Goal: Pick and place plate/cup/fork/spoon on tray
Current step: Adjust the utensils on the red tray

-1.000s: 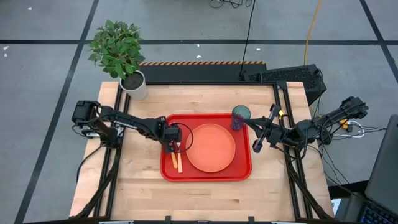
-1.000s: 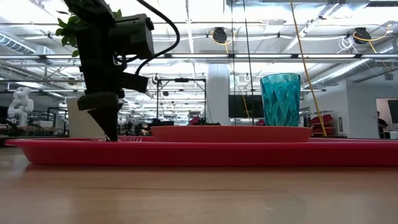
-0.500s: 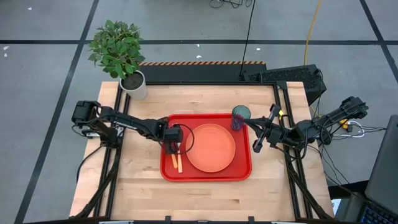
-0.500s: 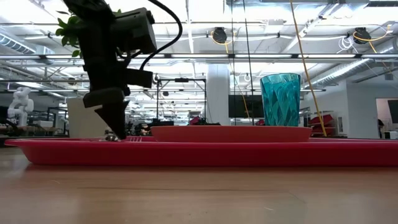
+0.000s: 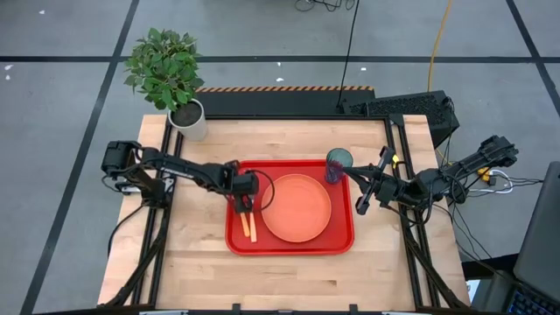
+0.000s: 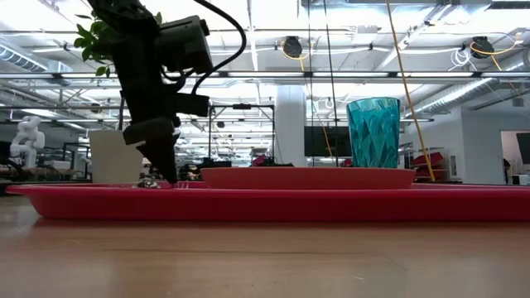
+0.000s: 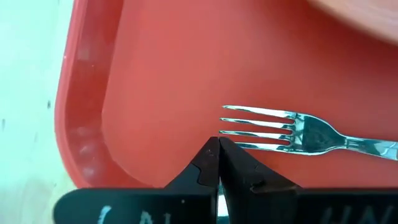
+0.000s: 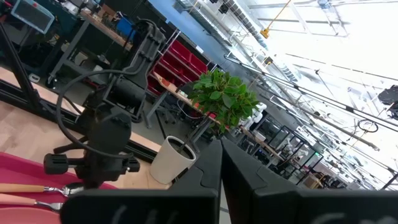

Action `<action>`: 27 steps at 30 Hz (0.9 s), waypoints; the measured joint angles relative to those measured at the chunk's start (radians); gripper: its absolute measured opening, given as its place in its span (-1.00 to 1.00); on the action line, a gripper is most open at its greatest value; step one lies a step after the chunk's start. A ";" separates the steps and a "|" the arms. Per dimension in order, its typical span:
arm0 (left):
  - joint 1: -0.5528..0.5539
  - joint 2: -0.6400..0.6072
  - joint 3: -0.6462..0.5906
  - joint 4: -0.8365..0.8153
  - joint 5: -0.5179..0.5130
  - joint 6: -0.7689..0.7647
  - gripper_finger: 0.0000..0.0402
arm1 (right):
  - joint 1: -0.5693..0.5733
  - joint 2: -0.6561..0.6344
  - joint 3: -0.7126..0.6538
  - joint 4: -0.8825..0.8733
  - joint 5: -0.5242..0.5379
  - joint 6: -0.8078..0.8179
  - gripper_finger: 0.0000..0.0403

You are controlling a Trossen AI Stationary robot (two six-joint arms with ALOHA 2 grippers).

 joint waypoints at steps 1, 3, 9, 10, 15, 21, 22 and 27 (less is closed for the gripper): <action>0.003 0.000 0.000 -0.007 0.000 0.000 -0.94 | 0.000 0.000 0.000 0.000 0.000 0.000 -1.00; 0.005 0.000 0.000 -0.027 -0.001 0.000 -0.96 | 0.000 0.000 0.000 -0.001 0.000 0.000 -1.00; 0.002 0.000 0.000 -0.052 -0.004 -0.011 -0.95 | 0.000 0.000 0.000 -0.003 0.000 0.000 -1.00; 0.000 0.000 0.000 -0.052 -0.004 -0.012 -0.94 | 0.000 0.000 0.000 -0.003 0.000 0.000 -1.00; -0.008 0.000 0.015 -0.055 -0.008 -0.009 -0.98 | 0.000 0.000 0.000 -0.004 0.000 -0.001 -1.00; -0.007 0.000 0.017 -0.103 -0.019 -0.012 -0.95 | 0.000 0.000 0.000 -0.004 0.000 0.000 -1.00; -0.007 0.000 0.017 -0.118 -0.023 -0.014 -0.95 | 0.000 0.000 0.000 -0.004 0.000 0.000 -1.00; -0.007 0.000 0.017 -0.130 -0.026 -0.020 -0.97 | 0.000 0.000 0.000 -0.004 0.000 0.000 -1.00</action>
